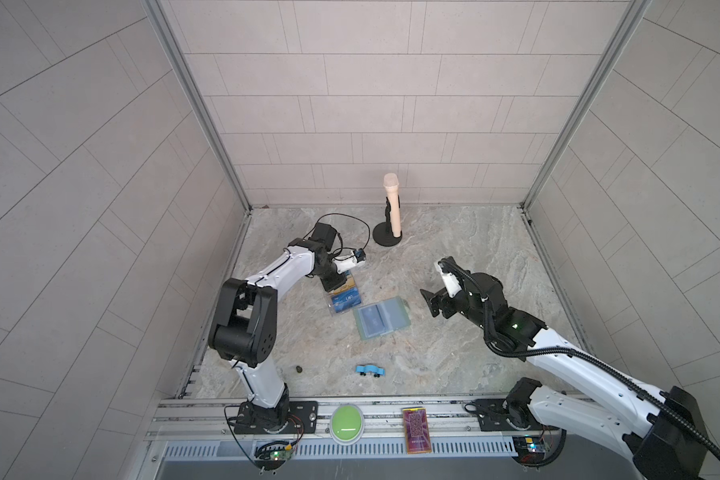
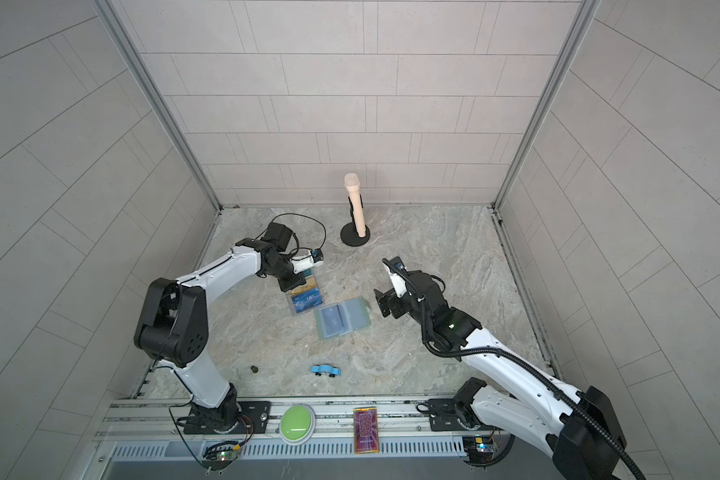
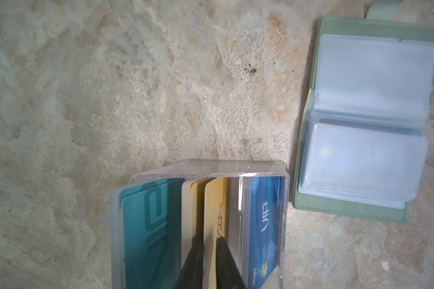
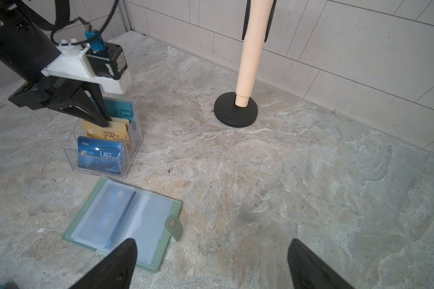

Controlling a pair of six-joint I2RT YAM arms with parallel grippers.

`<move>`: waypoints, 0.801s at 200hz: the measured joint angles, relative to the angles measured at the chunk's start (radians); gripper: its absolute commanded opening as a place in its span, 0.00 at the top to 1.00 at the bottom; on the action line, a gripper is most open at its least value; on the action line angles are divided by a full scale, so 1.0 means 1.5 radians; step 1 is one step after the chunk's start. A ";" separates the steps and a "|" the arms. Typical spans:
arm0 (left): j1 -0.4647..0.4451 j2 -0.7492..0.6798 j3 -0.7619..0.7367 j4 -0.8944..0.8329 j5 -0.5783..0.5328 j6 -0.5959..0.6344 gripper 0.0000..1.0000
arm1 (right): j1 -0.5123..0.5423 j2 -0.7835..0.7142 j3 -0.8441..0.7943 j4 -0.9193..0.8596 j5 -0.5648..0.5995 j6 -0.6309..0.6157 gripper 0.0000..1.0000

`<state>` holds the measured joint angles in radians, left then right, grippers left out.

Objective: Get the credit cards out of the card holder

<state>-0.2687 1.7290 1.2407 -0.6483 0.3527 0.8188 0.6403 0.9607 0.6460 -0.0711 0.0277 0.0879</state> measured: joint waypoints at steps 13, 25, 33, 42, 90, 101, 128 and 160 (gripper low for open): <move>0.000 -0.013 0.000 0.004 -0.002 -0.003 0.81 | 0.000 0.000 0.000 0.000 0.000 0.000 0.04; 0.000 -0.027 0.000 0.006 -0.004 -0.007 0.80 | 0.000 0.000 -0.001 0.000 0.000 0.000 0.04; 0.000 -0.036 0.000 0.007 -0.004 -0.010 0.80 | 0.000 0.000 -0.003 0.001 0.000 0.000 0.04; 0.000 -0.046 -0.001 0.010 -0.005 -0.014 0.80 | 0.000 0.000 -0.005 0.000 -0.001 0.000 0.04; -0.006 -0.128 -0.064 0.070 -0.037 -0.075 0.77 | 0.000 0.007 0.002 -0.014 -0.012 0.001 0.05; -0.011 -0.155 -0.093 0.091 -0.051 -0.097 0.77 | 0.000 0.018 0.013 -0.025 -0.020 0.002 0.05; -0.046 -0.223 -0.166 0.144 -0.080 -0.167 0.78 | 0.003 0.052 0.041 -0.047 -0.039 0.005 0.05; -0.087 -0.318 -0.275 0.217 -0.091 -0.264 0.75 | 0.014 0.084 0.065 -0.068 -0.064 0.014 0.06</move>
<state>-0.4000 1.2526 0.8280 -0.3229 0.2169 0.4221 0.6609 1.0866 0.7433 -0.1734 -0.0689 0.1093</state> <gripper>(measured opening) 0.237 0.944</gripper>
